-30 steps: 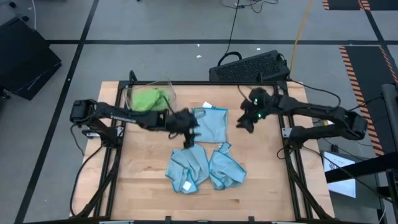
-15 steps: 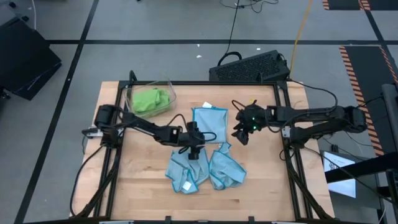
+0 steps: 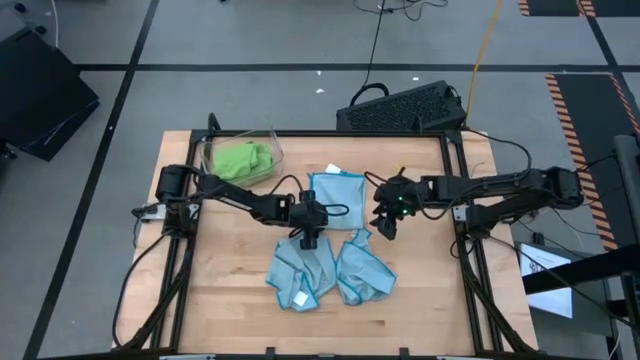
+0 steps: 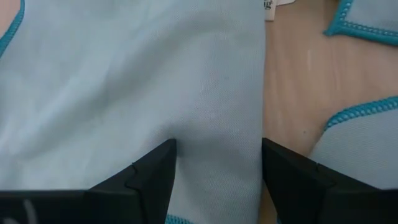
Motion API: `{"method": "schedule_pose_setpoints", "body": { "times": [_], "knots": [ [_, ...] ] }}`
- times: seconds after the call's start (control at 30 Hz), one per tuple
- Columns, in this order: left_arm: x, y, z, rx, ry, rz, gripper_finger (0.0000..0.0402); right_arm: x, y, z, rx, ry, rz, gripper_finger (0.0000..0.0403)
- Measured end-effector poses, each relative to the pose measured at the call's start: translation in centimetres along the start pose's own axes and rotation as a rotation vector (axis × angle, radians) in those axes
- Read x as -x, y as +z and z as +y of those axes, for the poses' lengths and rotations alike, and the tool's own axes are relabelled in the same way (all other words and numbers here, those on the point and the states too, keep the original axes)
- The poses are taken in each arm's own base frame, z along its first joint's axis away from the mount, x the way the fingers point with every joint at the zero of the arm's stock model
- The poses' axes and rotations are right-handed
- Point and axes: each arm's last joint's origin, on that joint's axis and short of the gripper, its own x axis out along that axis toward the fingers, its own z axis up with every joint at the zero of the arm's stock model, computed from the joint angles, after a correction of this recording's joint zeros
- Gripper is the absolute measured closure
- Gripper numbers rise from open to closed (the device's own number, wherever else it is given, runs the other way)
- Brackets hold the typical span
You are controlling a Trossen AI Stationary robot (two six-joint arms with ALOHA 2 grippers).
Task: Fold microfiber towels
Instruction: Fold the top center blue microfiber cloth
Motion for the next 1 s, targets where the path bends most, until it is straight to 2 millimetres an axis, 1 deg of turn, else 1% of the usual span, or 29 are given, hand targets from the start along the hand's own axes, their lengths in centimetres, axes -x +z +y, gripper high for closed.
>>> {"method": "schedule_pose_setpoints", "body": {
  "times": [0.13, 0.2, 0.27, 0.37, 0.5, 0.53, 0.57, 0.7, 0.9, 1.0],
  "knots": [
    [0.0, -0.1, 0.0, -0.007, 0.011, 0.016, 0.0177, -0.9, 0.5, 0.4, 0.014, 0.024, -0.036, 0.0202],
    [0.0, -0.2, 0.0, -0.009, 0.024, 0.018, 0.0195, -1.6, 0.5, 0.5, 0.029, 0.03, -0.038, 0.0202],
    [0.0, -0.2, -0.1, -0.012, 0.028, 0.017, 0.0225, -2.3, 0.5, 0.7, 0.057, 0.036, -0.035, 0.0202],
    [-0.1, -0.2, -0.1, -0.013, 0.026, 0.014, 0.0285, -3.4, 0.4, 0.9, 0.1, 0.039, -0.022, 0.0202],
    [0.1, -0.1, 0.0, -0.001, 0.038, 0.009, 0.0372, -4.3, 0.1, 0.7, 0.134, 0.025, 0.01, 0.0202],
    [0.3, -0.1, 0.1, 0.007, 0.051, 0.008, 0.0386, -4.4, 0.0, 0.6, 0.149, 0.018, 0.016, 0.0202],
    [0.4, 0.0, 0.3, 0.017, 0.065, 0.006, 0.0391, -4.5, 0.0, 0.5, 0.17, 0.01, 0.019, 0.0202],
    [1.4, 0.7, 1.0, 0.056, 0.081, -0.043, 0.0391, -4.7, 0.1, 0.5, 0.258, -0.021, 0.0, 0.0202],
    [2.8, 1.1, 2.8, 0.17, -0.023, -0.072, 0.0395, -4.7, 0.8, 0.6, 0.395, -0.04, -0.077, 0.0202],
    [2.9, 1.3, 3.4, 0.208, -0.052, -0.086, 0.0398, -5.3, 0.9, 0.6, 0.439, -0.027, -0.077, 0.0201]
  ]
}}
